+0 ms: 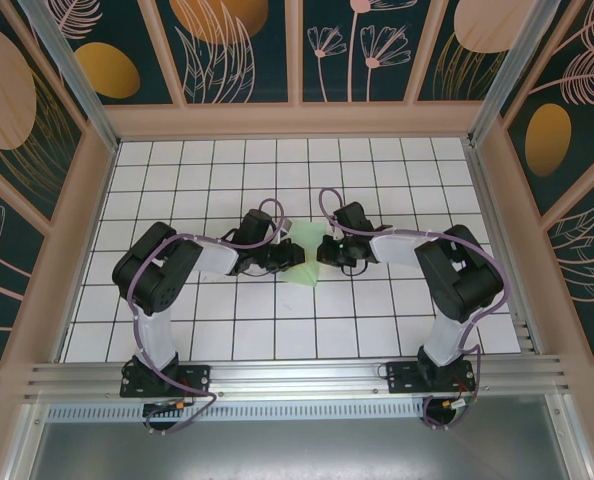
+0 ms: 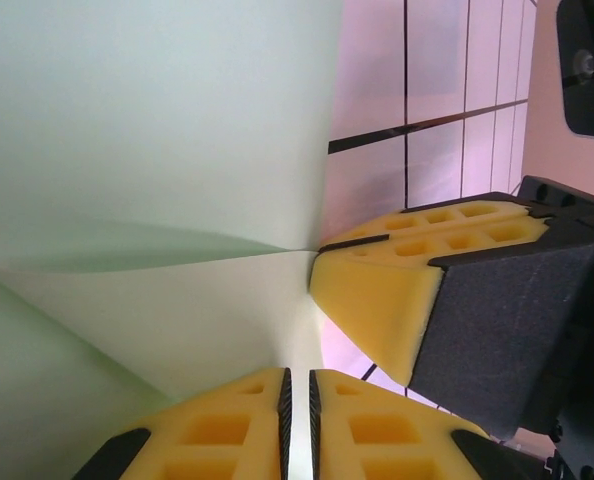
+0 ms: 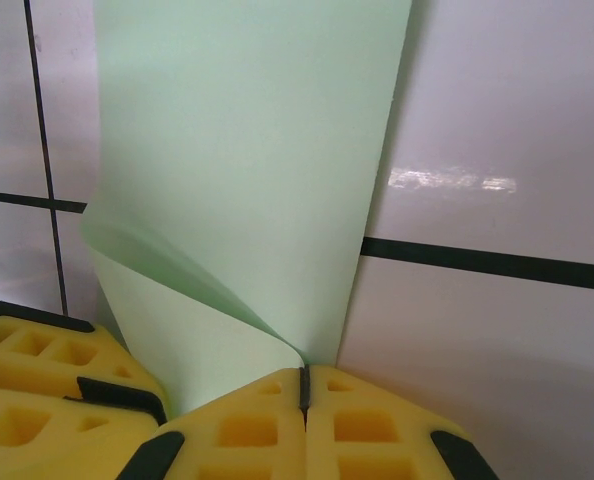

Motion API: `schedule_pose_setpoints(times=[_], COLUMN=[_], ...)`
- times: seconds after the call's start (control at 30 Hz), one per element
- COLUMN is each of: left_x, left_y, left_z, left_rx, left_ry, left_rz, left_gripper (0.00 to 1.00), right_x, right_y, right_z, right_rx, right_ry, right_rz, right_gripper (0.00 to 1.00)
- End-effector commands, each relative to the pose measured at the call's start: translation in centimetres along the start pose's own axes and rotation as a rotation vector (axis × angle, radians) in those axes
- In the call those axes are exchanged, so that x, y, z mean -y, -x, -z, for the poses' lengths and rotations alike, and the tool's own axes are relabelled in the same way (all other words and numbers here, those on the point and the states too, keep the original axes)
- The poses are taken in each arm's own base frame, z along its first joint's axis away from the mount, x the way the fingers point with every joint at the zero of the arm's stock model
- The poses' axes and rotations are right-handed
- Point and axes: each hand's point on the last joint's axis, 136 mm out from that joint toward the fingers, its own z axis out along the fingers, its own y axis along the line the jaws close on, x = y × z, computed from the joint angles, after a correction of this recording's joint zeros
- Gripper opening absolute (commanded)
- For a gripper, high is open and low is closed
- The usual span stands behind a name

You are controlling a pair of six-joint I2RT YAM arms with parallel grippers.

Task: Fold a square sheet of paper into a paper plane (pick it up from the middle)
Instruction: First fold the triangle in half at the center of the table.

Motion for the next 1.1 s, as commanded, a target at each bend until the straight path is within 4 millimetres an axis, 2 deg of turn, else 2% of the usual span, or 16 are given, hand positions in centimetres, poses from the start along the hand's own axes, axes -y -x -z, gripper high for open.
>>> schedule_pose_setpoints(times=[0.0, 0.4, 0.63, 0.83, 1.07], left_x=[-0.4, -0.2, 0.4, 2.2, 4.1], left_y=[0.0, 0.0, 0.2, 0.7, 1.0], left_z=[-0.3, -0.1, 0.1, 0.9, 1.6], left_rx=[-0.004, -0.001, 0.006, 0.024, 0.038], left_ry=[0.024, 0.022, 0.012, -0.025, -0.082], left_rz=[-0.017, -0.021, -0.032, -0.061, -0.082], left_gripper=[0.17, 0.17, 0.17, 0.18, 0.19], right_x=[-1.3, -1.9, -1.3, -0.4, -0.3], right_y=[1.2, 1.3, 1.2, 0.9, 0.9], right_z=[0.7, 1.1, 0.6, 0.2, 0.0], right_rx=[0.037, 0.047, 0.039, 0.031, 0.025], right_ry=[0.043, 0.074, 0.049, 0.01, 0.008], right_rz=[0.035, 0.05, 0.041, 0.03, 0.03], right_gripper=[0.04, 0.04, 0.04, 0.04, 0.04])
